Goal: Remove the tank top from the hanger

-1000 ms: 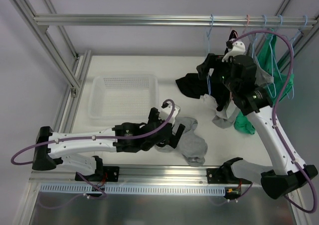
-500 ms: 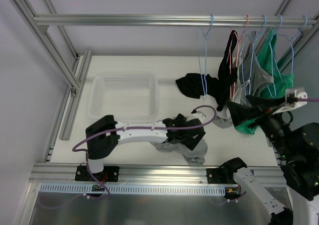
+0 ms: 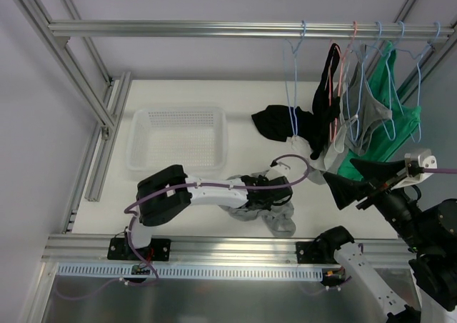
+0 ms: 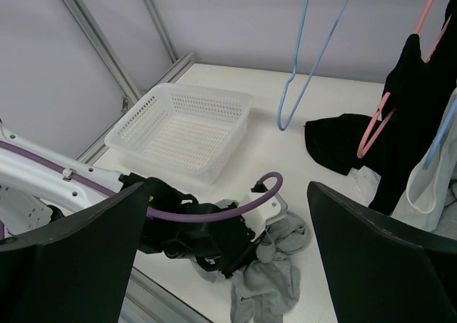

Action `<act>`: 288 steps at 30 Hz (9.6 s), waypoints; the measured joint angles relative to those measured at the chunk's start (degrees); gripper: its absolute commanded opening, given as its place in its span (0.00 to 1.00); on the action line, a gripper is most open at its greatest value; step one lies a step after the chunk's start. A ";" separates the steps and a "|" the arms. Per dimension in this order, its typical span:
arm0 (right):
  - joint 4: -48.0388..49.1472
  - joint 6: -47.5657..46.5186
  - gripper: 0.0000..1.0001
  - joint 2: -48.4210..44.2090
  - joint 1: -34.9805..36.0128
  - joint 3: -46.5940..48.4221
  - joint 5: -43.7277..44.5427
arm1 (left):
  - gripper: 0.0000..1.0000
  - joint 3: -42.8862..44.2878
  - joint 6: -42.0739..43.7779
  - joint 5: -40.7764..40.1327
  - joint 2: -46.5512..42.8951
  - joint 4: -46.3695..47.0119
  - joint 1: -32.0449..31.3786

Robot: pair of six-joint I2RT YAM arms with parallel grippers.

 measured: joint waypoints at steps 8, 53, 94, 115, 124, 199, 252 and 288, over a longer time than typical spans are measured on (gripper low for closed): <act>0.04 -0.74 1.00 -0.28 0.00 0.00 0.85 | 0.00 -8.15 0.20 -0.44 -15.37 -5.31 -0.46; -4.22 -8.68 0.92 30.42 -5.66 17.49 14.56 | 0.99 -6.84 0.59 -2.84 -55.71 -14.53 42.84; 14.34 -14.64 0.00 53.31 -13.97 19.08 19.26 | 0.99 -20.76 9.77 12.28 -75.30 -22.77 42.84; 25.49 -8.07 0.00 37.03 -14.01 6.43 12.81 | 0.99 -22.01 10.34 17.53 -75.17 -22.56 42.84; 10.54 -5.84 0.00 14.14 -14.01 -0.63 6.29 | 0.99 -12.57 9.62 35.47 -68.74 -13.44 42.10; -11.08 -4.20 0.00 4.42 -12.48 11.23 -16.35 | 0.51 11.63 28.57 21.40 -32.76 17.20 7.06; 48.59 13.18 0.00 -3.45 -10.19 -20.90 -34.56 | 0.00 -4.55 3.82 15.47 -53.75 5.79 18.62; -5.11 0.33 0.00 24.06 -9.94 21.62 -8.13 | 0.99 -28.44 5.16 8.81 -49.66 7.21 7.08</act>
